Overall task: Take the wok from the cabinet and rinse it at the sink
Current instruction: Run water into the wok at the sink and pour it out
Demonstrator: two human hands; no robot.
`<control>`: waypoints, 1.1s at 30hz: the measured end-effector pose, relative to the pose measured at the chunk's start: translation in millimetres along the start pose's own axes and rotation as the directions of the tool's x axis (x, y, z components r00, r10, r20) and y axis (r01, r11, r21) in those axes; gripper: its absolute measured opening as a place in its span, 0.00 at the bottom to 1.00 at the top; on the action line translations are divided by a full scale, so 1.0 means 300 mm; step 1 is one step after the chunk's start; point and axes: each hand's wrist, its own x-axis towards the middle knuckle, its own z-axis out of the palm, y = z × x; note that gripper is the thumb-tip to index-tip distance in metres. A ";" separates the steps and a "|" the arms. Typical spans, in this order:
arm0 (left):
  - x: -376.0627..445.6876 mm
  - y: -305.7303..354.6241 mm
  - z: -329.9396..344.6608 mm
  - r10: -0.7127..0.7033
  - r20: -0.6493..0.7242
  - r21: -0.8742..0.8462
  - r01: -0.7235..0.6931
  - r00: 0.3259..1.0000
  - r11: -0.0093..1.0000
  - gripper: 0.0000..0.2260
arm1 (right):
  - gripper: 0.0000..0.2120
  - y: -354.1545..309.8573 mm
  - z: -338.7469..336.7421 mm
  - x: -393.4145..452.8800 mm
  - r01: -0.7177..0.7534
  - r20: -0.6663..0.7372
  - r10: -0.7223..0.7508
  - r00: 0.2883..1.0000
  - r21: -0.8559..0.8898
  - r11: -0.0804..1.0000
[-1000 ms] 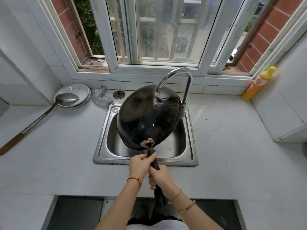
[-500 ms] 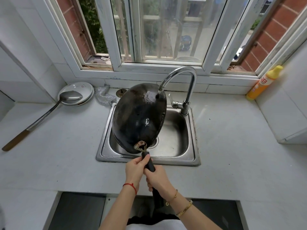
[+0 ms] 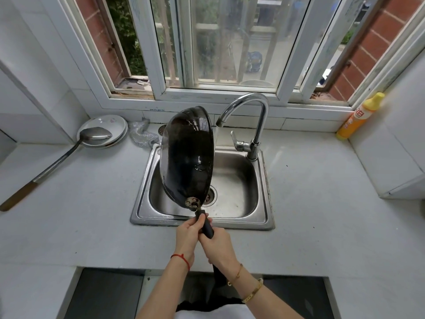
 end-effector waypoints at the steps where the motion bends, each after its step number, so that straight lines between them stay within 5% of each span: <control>1: 0.001 -0.001 0.003 -0.006 0.005 -0.002 0.006 1.000 1.000 0.09 | 0.07 0.000 -0.001 -0.001 0.007 -0.011 -0.007 1.000 -0.005 1.000; 16: -0.009 0.001 0.044 -0.056 0.088 0.010 0.055 0.995 0.998 0.10 | 0.15 0.003 -0.015 -0.040 0.065 -0.158 -0.068 0.985 -0.022 0.998; 33: -0.027 -0.020 0.069 -0.096 0.208 0.068 0.084 0.973 0.994 0.09 | 0.08 0.041 -0.019 -0.069 0.005 -0.330 -0.044 0.943 -0.119 0.993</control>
